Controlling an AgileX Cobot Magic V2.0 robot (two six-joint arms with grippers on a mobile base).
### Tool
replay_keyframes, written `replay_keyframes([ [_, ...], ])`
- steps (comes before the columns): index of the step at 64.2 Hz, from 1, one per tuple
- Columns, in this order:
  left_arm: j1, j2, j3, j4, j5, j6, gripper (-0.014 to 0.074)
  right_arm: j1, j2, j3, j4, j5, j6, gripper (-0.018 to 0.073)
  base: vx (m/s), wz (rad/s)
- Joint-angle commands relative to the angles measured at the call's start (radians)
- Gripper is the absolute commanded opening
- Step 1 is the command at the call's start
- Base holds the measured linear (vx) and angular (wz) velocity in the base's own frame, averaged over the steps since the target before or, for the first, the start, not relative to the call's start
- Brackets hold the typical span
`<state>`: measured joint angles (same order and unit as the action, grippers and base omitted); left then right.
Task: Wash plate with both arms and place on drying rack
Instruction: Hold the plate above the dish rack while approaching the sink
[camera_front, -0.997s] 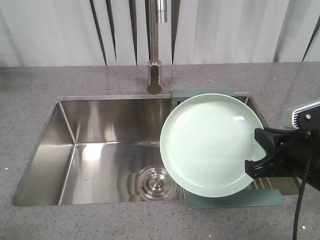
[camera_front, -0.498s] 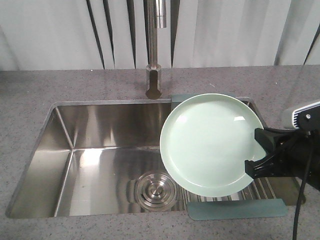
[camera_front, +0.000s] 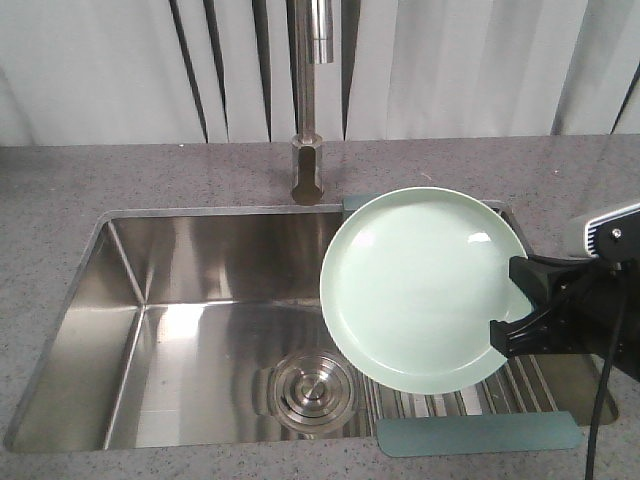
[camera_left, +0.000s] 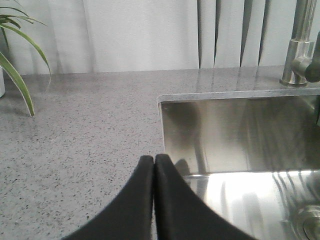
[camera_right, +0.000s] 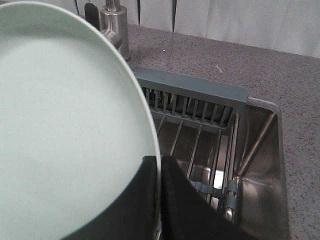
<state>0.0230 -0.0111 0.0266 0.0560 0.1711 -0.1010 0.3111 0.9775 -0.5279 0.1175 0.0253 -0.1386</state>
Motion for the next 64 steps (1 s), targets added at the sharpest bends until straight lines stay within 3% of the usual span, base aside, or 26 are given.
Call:
replay_keyframes([
  [1,-0.008,-0.016,0.022,-0.009,-0.07,-0.003,-0.0006,-0.007,-0.014,-0.029,0.0,-0.078,-0.007,-0.0008,0.03,0.0],
  [64,-0.008,-0.016,0.022,-0.009,-0.07,-0.003,-0.0006,-0.007,-0.014,-0.029,0.0,-0.078,-0.007,-0.0008,0.03,0.01],
])
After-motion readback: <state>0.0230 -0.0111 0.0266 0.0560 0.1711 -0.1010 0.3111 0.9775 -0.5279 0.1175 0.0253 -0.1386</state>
